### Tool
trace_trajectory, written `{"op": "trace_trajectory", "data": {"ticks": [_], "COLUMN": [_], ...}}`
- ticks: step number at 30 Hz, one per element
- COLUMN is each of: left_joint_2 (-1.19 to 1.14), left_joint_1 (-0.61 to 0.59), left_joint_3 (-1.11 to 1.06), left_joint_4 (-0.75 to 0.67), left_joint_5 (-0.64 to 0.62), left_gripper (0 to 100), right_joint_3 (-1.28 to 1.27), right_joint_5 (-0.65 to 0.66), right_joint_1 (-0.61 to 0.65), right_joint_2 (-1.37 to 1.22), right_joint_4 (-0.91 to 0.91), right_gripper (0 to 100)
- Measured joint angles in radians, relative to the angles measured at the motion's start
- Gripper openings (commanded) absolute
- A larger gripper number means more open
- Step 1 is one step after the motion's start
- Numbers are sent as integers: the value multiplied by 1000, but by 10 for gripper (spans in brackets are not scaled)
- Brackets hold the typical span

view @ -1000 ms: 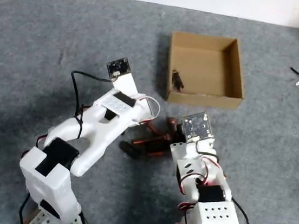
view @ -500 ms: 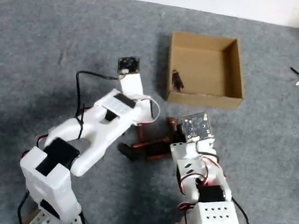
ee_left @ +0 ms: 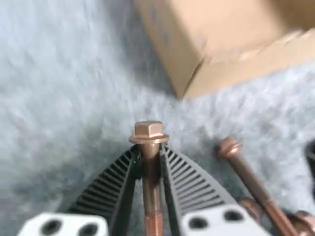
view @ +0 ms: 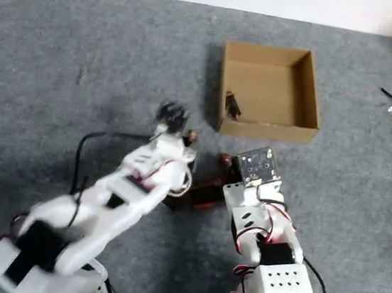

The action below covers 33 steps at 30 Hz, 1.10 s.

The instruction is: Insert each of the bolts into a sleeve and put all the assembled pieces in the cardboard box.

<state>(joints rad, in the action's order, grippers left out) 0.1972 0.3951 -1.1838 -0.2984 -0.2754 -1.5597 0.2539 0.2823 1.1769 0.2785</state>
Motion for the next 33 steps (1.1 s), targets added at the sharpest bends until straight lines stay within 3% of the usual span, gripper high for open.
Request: {"op": "trace_trajectory", "data": {"ticks": [4,11,22,28,33], "left_joint_2": [161,420,793,1023,1223], "left_joint_1": [9,-58,-55,-68,-66], "left_joint_3": [-127,-183,-305,-396,-465], "left_joint_4": [-141,-144,-144,-144,-144], "left_joint_5": [15,15,15,-91,-107], "left_gripper": [5,5,5,5,5], "right_joint_3": [0,-64,-97,-106,-106], "right_joint_5": [0,0,0,0,38], "right_joint_1": [46,54,78,84,133], "right_joint_2": [0,0,2,3,3], "right_joint_4": [0,-141,-353,-430,-436], "right_gripper": [5,5,5,5,5]}}
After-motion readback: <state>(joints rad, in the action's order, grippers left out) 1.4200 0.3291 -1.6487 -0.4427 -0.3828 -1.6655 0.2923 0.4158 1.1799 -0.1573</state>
